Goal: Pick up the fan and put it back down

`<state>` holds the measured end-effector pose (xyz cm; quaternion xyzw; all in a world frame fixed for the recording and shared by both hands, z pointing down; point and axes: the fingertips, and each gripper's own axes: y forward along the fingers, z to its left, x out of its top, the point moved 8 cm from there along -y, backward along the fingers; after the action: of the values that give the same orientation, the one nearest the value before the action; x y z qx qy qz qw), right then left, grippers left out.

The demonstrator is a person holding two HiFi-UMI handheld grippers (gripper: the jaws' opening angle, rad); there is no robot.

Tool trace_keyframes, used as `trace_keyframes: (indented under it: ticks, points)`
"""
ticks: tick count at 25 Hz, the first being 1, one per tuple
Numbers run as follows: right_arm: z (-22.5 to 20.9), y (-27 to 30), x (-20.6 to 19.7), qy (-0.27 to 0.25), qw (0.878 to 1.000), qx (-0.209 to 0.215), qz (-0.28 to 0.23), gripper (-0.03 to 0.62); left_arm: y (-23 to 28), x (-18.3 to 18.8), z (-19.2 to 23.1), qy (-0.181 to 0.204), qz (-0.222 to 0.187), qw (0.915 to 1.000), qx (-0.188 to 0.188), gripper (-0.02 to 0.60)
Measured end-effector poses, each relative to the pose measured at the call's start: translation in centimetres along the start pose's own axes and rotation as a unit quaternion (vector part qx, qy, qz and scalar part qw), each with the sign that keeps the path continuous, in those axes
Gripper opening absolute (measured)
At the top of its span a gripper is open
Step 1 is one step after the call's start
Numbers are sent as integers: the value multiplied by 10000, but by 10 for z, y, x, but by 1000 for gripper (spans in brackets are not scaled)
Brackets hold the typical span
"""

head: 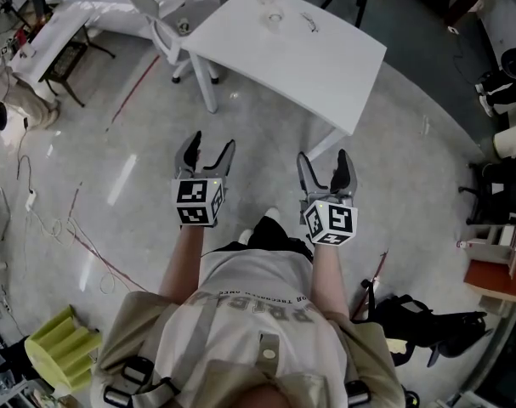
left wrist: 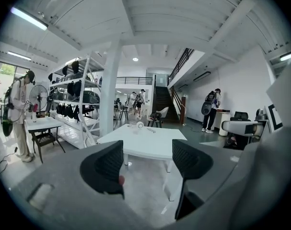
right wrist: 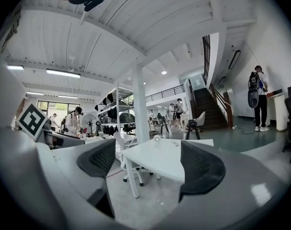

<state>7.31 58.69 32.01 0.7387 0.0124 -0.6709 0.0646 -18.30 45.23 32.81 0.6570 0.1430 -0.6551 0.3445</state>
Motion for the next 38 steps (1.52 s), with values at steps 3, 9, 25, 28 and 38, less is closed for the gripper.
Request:
trace_keyframes:
  ticks: [3,9,25,28,38]
  points:
    - [-4,12,-3,24,10000,-23,44,402,8,-2,7,-33,40,10000,64,331]
    - [-25,37,-4,74,9999,-75,47,402,30,0,13,-31,78,9999,126,331]
    - [-52,144,8,-48,9999,75,95,402,124,35,50,-44,-17,9997,246,331]
    - [-60,170,14,-136,9996,154,167,402,150,44,54,-103,-15,9996,270,331]
    - [-85,269,27,-102,9985,479,240,402,233,85,83,14,-61,9990,448,331]
